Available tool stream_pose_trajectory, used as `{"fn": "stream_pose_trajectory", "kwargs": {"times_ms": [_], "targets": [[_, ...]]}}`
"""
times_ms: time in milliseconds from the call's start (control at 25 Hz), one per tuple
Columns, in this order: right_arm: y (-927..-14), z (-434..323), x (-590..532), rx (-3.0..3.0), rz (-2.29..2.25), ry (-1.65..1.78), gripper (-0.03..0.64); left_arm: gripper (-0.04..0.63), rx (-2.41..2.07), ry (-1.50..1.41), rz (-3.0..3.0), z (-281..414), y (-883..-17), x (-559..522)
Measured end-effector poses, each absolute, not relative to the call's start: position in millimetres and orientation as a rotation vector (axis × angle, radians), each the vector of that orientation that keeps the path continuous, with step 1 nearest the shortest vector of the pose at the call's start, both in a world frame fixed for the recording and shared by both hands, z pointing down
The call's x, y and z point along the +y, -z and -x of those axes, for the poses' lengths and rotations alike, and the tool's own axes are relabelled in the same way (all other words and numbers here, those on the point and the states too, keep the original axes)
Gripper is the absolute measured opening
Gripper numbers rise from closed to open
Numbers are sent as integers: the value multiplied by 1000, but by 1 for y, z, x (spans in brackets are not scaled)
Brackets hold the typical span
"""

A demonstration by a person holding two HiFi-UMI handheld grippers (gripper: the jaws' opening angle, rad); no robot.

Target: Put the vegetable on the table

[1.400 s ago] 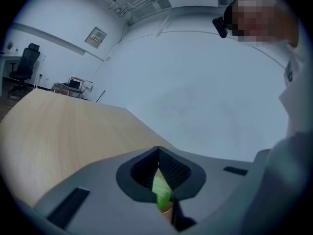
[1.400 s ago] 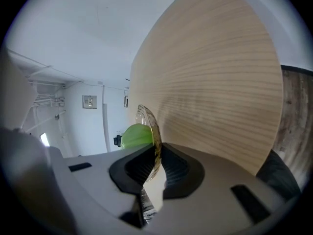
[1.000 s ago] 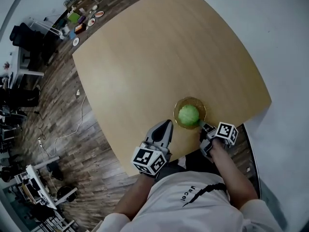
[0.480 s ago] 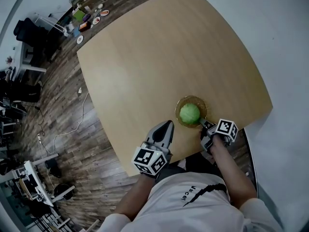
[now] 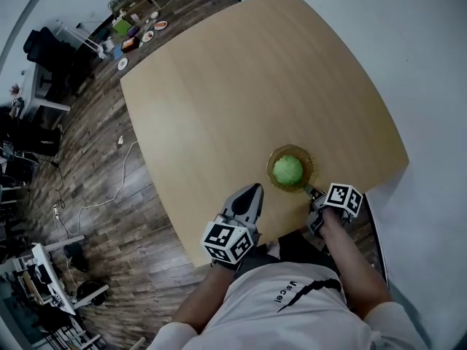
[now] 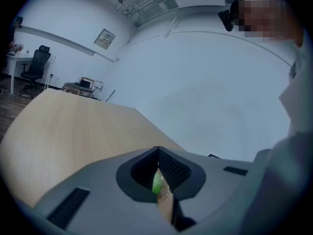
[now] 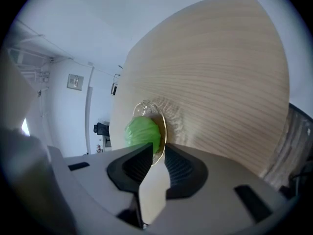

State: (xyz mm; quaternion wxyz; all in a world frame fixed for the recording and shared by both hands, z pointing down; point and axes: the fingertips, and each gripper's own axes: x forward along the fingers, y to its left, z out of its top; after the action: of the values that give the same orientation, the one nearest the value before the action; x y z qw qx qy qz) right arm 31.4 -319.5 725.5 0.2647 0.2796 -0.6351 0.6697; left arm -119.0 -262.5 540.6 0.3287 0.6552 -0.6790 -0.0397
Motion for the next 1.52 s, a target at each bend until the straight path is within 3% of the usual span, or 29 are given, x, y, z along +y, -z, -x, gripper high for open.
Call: {"fn": "stream_pose_trajectory", "kwargs": {"times_ms": [360,600,1000,1520], "targets": [[-662,-15,-290,-2010,-707,-1583,21,12,-1691,107,-1770,101,-529,-234],[-599,1,-251,-2225,-646,-1509,18,12,-1628,110,-1839,86,-509,-203],[-487,18,-189,-2604,-654,-1075,14,12,-1627,118,-1972,77,-452,-148],[-418,10,-113,-2781,-787,-737,14,12,-1646,98,-2094,69,-405,-86]]}}
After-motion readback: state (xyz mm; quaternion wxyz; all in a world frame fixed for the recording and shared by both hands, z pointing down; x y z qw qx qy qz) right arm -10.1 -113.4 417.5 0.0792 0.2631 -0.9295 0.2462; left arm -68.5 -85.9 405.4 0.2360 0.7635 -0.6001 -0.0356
